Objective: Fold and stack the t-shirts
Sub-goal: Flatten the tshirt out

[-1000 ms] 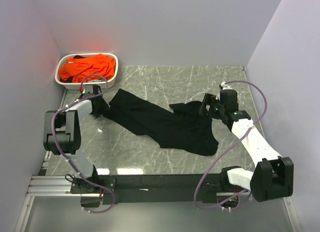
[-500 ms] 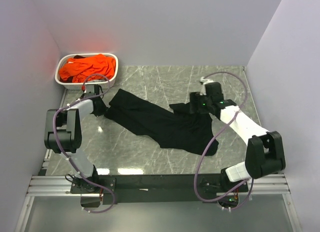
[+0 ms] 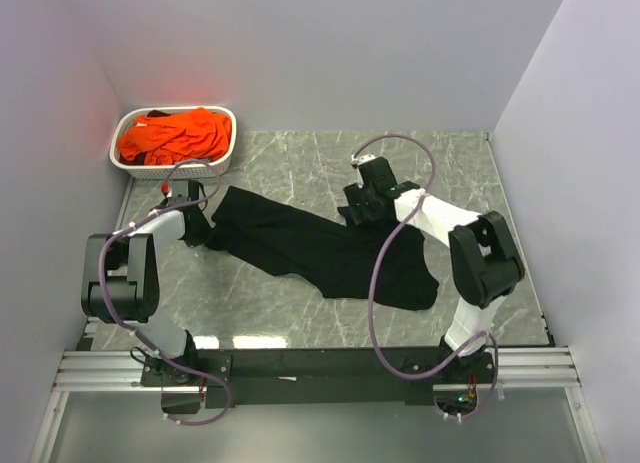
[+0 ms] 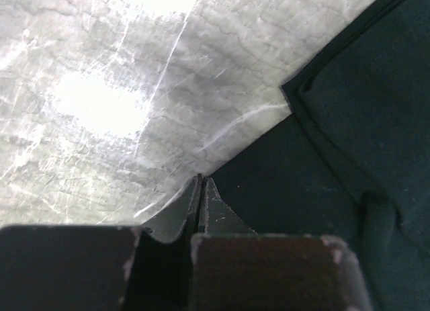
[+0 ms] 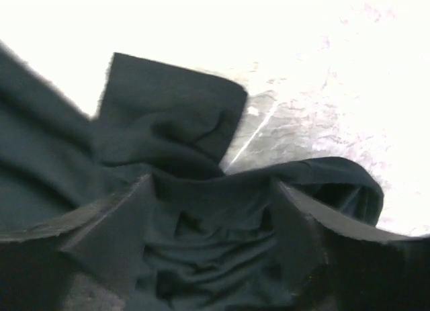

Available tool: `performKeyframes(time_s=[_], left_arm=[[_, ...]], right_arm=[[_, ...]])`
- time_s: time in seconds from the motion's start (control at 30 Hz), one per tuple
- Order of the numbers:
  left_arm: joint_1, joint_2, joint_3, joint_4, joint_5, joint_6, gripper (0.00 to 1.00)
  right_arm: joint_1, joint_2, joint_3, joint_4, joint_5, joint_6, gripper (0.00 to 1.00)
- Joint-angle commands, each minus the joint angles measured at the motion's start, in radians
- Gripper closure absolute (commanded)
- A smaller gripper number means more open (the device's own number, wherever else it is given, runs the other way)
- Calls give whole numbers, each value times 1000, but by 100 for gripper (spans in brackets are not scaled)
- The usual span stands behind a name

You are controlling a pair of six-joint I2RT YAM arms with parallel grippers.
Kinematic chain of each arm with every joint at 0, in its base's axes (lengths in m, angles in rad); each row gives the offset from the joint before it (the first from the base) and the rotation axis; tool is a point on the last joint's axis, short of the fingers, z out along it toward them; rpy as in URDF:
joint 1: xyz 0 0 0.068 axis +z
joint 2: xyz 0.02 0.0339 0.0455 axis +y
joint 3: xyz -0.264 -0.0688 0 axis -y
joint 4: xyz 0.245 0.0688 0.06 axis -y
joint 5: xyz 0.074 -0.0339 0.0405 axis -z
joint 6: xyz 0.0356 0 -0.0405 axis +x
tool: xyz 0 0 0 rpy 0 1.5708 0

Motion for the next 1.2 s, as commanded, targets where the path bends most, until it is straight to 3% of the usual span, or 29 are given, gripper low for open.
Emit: performKeyframes(time_s=[0.0, 0.03, 0.07, 0.13, 0.17, 0.23, 0.27, 0.43, 0.53, 0.6, 0.63, 0.67, 0.73, 0.9, 1.03, 1.17], left_arm=[[3, -18, -34, -87, -44, 11, 99], [4, -19, -39, -88, -48, 11, 99], [3, -24, -42, -90, -50, 9, 99], [3, -38, -48, -91, -54, 8, 99], [3, -44, -51, -91, -53, 6, 99], [3, -61, -59, -91, -48, 1, 99], [3, -67, -62, -90, -41, 0, 99], [3, -85, -79, -90, -18, -5, 99], [1, -85, -80, -85, 5, -8, 99], [3, -85, -82, -71, 30, -9, 99], [3, -87, -85, -67, 41, -9, 99], [3, -85, -83, -62, 50, -11, 99], [3, -84, -83, -47, 71, -14, 99], [1, -59, -62, -41, 93, -17, 99], [1, -90, -66, -42, 81, -15, 99], [-1, -125, -73, -50, 59, -11, 99]], right_arm=[[-17, 50, 72, -9, 105, -2, 27], [-25, 63, 95, -12, 113, 0, 35], [-48, 88, 108, -15, 123, -2, 52], [-75, 109, 153, -23, 163, -2, 68], [-109, 128, 172, -23, 179, 0, 84], [-157, 148, 251, -32, 218, 29, 99], [-181, 171, 285, -47, 228, 43, 100], [-342, 258, 528, -87, 286, 152, 100], [-384, 327, 650, -105, 318, 176, 90], [-392, 358, 716, -124, 289, 169, 72], [-392, 360, 730, -131, 272, 158, 38], [-387, 355, 743, -169, 254, 152, 28], [-369, 325, 706, -197, 211, 155, 19], [-355, 67, 302, -102, 6, 217, 18], [-340, -86, 77, -36, -227, 277, 26], [-272, -102, 2, -13, -203, 279, 36]])
